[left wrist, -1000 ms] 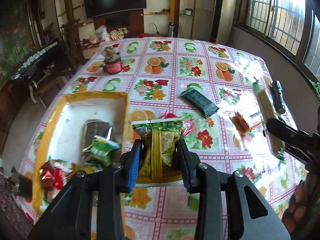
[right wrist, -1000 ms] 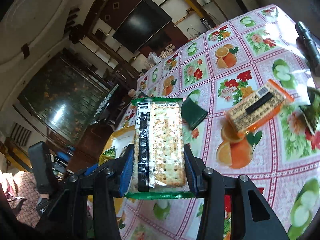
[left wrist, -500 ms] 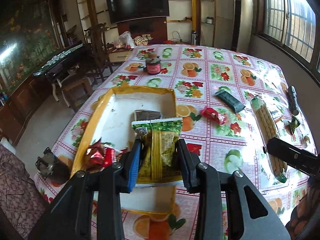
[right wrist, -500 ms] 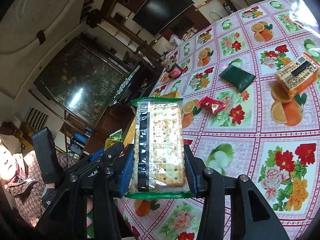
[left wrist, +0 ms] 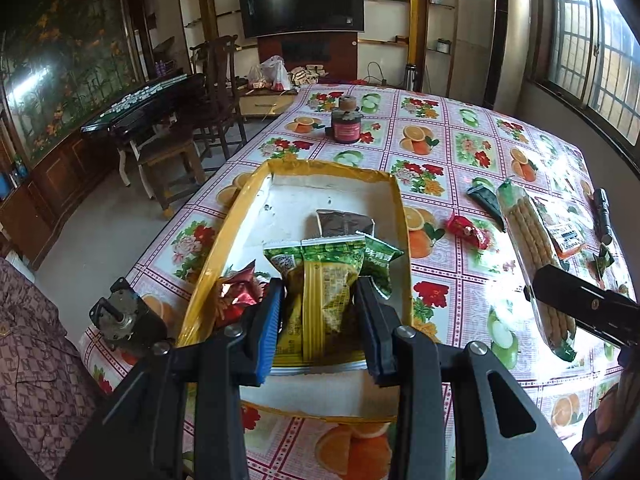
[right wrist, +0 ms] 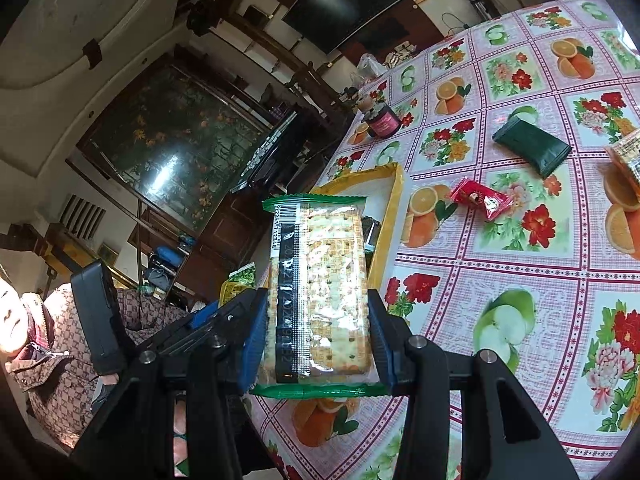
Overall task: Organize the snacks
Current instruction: 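Carry the yellow-green packet and cracker pack over the tray with both tools, then open both tools to drop the packet and cracker pack into the tray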
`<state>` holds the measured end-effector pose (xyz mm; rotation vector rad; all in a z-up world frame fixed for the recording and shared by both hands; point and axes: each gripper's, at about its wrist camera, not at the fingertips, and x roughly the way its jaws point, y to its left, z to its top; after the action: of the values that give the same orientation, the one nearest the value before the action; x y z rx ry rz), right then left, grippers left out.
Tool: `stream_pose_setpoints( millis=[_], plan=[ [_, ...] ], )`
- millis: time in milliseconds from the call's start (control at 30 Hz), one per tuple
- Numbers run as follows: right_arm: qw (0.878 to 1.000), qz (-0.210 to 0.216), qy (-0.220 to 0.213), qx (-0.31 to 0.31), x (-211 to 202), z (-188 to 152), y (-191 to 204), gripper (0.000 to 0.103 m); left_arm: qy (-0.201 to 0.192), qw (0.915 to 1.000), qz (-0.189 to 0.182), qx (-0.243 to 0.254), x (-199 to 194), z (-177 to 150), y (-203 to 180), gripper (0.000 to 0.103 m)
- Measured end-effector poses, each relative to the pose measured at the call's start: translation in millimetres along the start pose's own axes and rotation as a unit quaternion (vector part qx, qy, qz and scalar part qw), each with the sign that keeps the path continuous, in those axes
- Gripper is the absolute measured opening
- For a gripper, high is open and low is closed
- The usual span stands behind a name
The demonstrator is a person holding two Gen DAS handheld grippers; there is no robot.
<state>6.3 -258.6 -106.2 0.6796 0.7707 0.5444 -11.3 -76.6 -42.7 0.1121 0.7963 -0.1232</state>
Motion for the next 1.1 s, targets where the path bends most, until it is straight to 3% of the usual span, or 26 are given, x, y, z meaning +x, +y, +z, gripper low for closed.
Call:
stream_pose_setpoints(
  millis=[367,567,1100],
  plan=[
    [1.0,-0.01,0.024,-0.015,38.0,6.0,8.0,0.046,0.02,0.9992,-0.01,-0.032,19.1,-5.0,30.2,0.038],
    [0.996,-0.049,0.049,-0.055,80.0,12.5,17.9,0.046,0.059,0.9958,-0.026,-0.065,47.8,-10.2,50.7,0.038],
    [0.976,-0.143,0.077,-0.148,146.1,23.8,34.8,0.046,0.065,0.9964,-0.013,-0.053,68.5,-4.6,44.2,0.039]
  ],
)
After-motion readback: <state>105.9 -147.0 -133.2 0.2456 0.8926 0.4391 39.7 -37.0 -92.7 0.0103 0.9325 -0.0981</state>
